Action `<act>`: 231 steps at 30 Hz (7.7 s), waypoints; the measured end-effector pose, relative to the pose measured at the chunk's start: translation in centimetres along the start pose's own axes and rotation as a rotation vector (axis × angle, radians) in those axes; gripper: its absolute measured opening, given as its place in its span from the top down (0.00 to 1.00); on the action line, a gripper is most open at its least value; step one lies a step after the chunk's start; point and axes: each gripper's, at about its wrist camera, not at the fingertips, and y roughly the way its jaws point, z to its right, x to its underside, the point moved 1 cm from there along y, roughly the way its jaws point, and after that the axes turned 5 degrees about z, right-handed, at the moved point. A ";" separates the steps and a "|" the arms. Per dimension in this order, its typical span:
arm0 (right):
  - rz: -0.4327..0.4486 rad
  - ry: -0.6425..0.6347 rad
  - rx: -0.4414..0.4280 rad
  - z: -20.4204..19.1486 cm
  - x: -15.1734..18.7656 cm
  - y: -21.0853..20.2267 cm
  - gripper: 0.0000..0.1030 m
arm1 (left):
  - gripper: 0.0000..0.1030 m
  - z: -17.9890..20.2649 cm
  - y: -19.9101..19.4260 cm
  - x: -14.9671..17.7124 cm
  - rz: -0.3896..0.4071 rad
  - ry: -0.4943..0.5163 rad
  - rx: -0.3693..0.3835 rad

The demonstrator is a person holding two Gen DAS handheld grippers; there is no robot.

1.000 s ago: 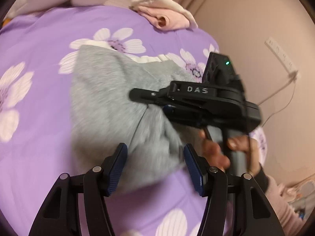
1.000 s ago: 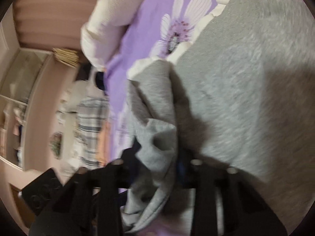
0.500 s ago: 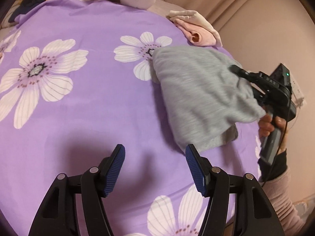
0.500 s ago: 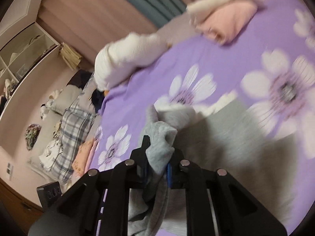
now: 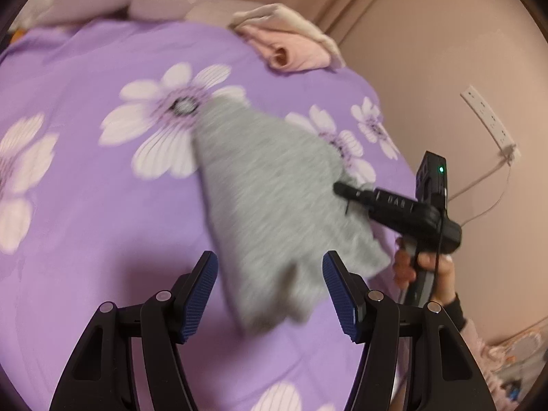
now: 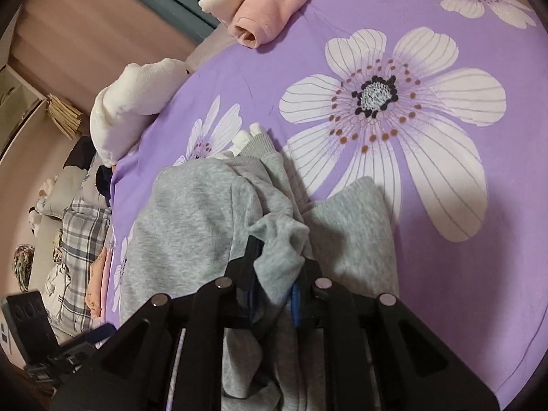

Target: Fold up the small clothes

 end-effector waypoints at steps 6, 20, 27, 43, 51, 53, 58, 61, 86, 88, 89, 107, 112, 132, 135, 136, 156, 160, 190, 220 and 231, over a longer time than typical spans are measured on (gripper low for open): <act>0.092 -0.088 -0.006 -2.0 -0.9 -3.3 0.85 | 0.40 1.7 3.6 -0.9 -0.007 0.066 -0.054; 0.130 -0.139 0.115 -1.5 -0.1 -6.2 0.71 | 0.40 1.9 6.8 0.3 -0.106 0.166 -0.135; 0.071 -0.184 -0.045 -2.8 3.6 -9.7 0.54 | 0.40 1.9 7.0 0.3 -0.102 0.162 -0.130; 0.042 -0.176 -0.004 -0.7 7.1 -9.7 0.88 | 0.36 2.5 7.0 0.4 -0.116 0.182 -0.150; -0.002 -0.112 0.007 1.3 7.9 -9.2 0.87 | 0.35 3.3 7.6 1.0 -0.115 0.254 -0.191; 0.027 -0.131 0.024 0.6 7.7 -10.0 0.82 | 0.35 3.4 7.6 1.2 -0.111 0.272 -0.203; 0.135 -0.284 0.033 -3.5 7.2 -12.0 0.81 | 0.35 3.2 7.8 1.3 -0.104 0.287 -0.211; 0.108 -0.366 0.019 -5.3 7.4 -10.4 0.81 | 0.35 3.1 7.7 1.3 -0.099 0.286 -0.203; -0.040 -0.275 -0.011 -1.4 8.6 -5.7 0.98 | 0.59 -1.4 13.7 -6.9 -0.075 0.041 -0.176; -0.031 -0.277 -0.014 -2.0 8.1 -6.2 0.94 | 0.59 -0.8 13.6 -6.6 -0.057 0.085 -0.192; -0.019 -0.282 -0.014 -2.4 7.9 -6.5 0.93 | 0.59 -0.7 13.6 -6.6 -0.058 0.093 -0.194; 0.015 -0.241 0.104 -5.2 -0.8 0.5 0.86 | 0.59 3.7 5.9 0.5 0.014 0.318 -0.080; -0.061 -0.206 0.160 -3.8 -0.7 2.8 0.91 | 0.59 3.7 7.4 1.3 -0.006 0.344 -0.083; -0.018 -0.403 0.175 -3.3 8.1 -6.3 0.90 | 0.59 1.9 5.3 4.6 -0.009 0.245 -0.085; -0.021 -0.367 0.170 -2.4 8.5 -5.7 0.91 | 0.59 2.0 5.6 4.6 -0.017 0.246 -0.092; -0.016 -0.367 0.175 -2.5 8.5 -5.8 0.91 | 0.59 2.0 5.7 4.6 -0.019 0.243 -0.095; 0.022 -0.254 0.113 -2.9 10.2 -10.0 0.68 | 0.50 1.3 3.2 6.6 -0.043 0.115 -0.142; 0.028 -0.231 0.093 -2.7 10.6 -11.0 0.64 | 0.50 1.3 2.9 7.1 -0.055 0.116 -0.154; 0.026 -0.001 0.007 1.0 11.9 -12.6 0.23 | 0.32 -0.3 2.3 7.7 -0.097 0.003 -0.110; 0.030 0.051 -0.023 2.8 10.4 -11.6 0.17 | 0.09 -1.1 4.2 6.1 -0.102 -0.061 -0.087; 0.040 0.056 -0.023 3.2 10.0 -11.8 0.16 | 0.09 -0.7 4.9 6.0 -0.110 -0.046 -0.102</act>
